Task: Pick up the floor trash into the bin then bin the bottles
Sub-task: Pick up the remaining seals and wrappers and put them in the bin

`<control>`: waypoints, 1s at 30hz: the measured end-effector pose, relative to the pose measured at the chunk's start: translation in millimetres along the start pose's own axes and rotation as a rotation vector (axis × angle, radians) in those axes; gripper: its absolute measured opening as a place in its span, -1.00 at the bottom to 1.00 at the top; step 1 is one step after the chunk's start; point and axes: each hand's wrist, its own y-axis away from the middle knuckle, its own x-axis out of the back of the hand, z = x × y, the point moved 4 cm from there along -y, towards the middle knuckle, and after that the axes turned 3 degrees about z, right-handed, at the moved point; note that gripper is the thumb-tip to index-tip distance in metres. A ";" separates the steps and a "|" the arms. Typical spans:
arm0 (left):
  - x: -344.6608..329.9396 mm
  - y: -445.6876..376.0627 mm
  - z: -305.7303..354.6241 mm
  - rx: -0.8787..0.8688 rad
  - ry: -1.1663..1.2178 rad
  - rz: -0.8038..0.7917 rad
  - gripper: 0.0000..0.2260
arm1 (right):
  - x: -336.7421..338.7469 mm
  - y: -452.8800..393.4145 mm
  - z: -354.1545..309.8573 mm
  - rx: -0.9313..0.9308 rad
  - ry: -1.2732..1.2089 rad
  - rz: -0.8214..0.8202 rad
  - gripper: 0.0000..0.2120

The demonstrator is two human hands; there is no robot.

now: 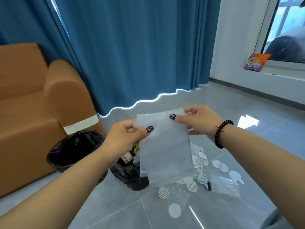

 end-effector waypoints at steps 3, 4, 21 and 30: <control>2.6 -3.5 -7.0 0.034 -0.004 0.001 -0.57 | -7.0 -1.6 12.6 -0.089 -0.128 -0.113 -0.70; 3.7 -4.5 -9.4 0.047 -0.004 0.001 -0.59 | -10.3 -2.0 13.9 -0.083 -0.137 -0.123 -0.71; 26.5 -10.1 -15.2 0.165 0.249 -0.101 -0.74 | -19.3 0.9 14.2 0.014 -0.431 -0.428 -0.74; 22.7 -13.4 -16.0 0.216 0.344 -0.109 -0.62 | -19.0 2.5 8.2 -0.022 -0.468 -0.417 -0.78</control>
